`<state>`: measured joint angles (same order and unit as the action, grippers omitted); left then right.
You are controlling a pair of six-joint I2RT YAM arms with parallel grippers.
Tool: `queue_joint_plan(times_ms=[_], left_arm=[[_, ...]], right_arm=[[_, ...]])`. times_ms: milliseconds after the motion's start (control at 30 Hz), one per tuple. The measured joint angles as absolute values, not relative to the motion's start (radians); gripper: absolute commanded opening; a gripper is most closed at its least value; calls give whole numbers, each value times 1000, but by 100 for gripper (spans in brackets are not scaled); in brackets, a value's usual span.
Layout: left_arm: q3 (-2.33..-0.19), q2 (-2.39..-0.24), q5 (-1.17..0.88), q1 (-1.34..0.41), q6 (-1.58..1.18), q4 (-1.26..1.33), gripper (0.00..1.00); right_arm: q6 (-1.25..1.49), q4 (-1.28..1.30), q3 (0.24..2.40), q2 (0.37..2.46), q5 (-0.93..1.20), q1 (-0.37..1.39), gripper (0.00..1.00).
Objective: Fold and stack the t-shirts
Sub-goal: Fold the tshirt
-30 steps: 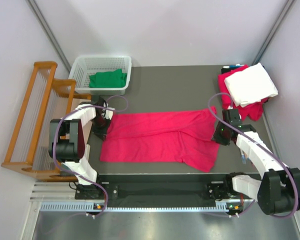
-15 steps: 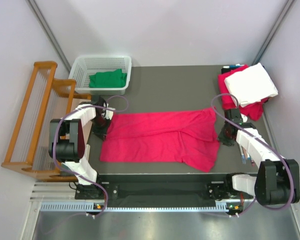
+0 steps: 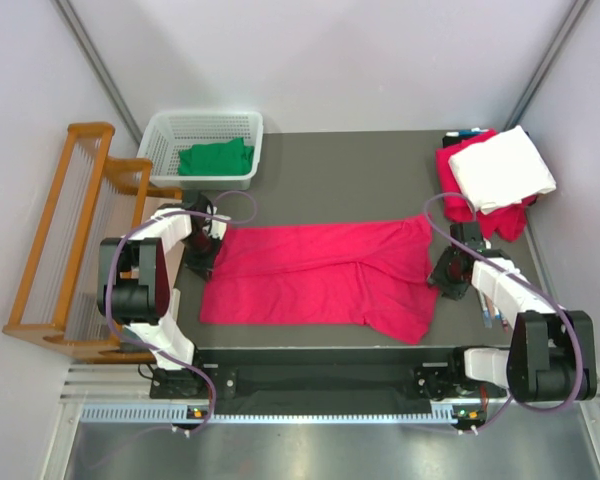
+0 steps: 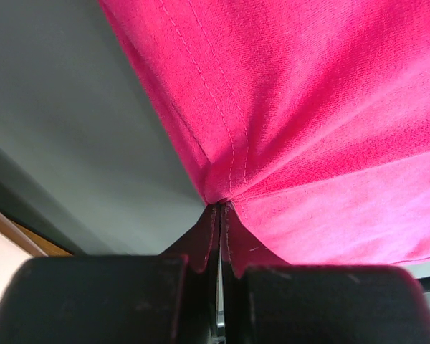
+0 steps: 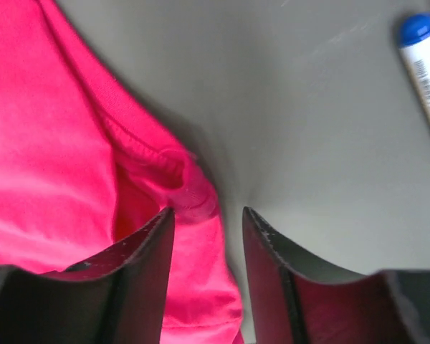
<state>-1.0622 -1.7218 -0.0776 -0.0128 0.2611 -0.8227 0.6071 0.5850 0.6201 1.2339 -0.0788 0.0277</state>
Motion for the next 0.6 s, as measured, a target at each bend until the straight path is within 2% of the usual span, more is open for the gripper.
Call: queue_joint_plan(times_ms=[133, 233, 267, 333, 600], left_arm=[[-1062, -1722, -78, -13, 261, -823, 0], [-1062, -1722, -78, -13, 261, -823, 0], [-1062, -1722, -78, -13, 261, -823, 0], [-1062, -1722, -78, -13, 261, -823, 0], [-1062, -1722, -78, -13, 262, -823, 0]], right_arm=[[611, 576, 615, 1235, -49, 28, 42], [612, 558, 615, 1245, -34, 28, 20], [615, 553, 615, 1248, -27, 28, 9], [620, 543, 613, 1255, -22, 28, 1], [636, 538, 604, 1257, -20, 28, 0]])
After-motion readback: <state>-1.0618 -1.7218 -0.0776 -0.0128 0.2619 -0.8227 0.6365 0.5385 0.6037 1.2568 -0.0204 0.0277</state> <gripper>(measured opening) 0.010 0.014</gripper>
